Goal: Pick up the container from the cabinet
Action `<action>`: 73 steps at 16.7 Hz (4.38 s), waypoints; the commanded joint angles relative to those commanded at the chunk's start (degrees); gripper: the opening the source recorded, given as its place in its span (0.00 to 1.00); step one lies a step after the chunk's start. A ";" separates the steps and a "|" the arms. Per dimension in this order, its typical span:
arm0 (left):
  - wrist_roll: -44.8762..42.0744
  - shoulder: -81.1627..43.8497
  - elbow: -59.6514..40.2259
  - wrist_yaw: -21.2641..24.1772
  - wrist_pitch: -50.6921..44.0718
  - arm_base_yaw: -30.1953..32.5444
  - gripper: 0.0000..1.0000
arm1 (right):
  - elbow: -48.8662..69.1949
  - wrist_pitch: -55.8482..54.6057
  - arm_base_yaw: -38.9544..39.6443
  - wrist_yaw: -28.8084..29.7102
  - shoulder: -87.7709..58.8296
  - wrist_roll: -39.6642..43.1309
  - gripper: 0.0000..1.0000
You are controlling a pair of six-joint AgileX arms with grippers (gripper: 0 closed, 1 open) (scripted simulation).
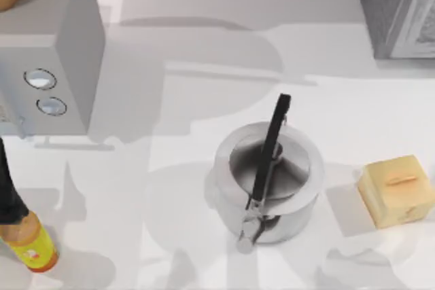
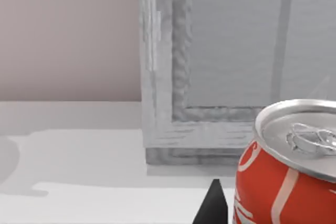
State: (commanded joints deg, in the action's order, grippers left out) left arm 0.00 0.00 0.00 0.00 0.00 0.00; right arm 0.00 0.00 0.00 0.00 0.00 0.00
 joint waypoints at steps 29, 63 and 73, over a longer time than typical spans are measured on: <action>0.00 0.00 0.00 0.00 0.00 0.00 1.00 | 37.95 -74.01 -17.23 -52.61 -110.80 -1.32 0.00; 0.00 0.00 0.00 0.00 0.00 0.00 1.00 | 48.81 -88.02 -17.49 -59.86 -135.63 -1.34 0.30; 0.00 0.00 0.00 0.00 0.00 0.00 1.00 | 48.81 -88.02 -17.49 -59.86 -135.63 -1.34 1.00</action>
State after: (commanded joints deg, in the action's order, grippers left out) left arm 0.00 0.00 0.00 0.00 0.00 0.00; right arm 48.81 -88.02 -17.49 -59.86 -135.63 -1.34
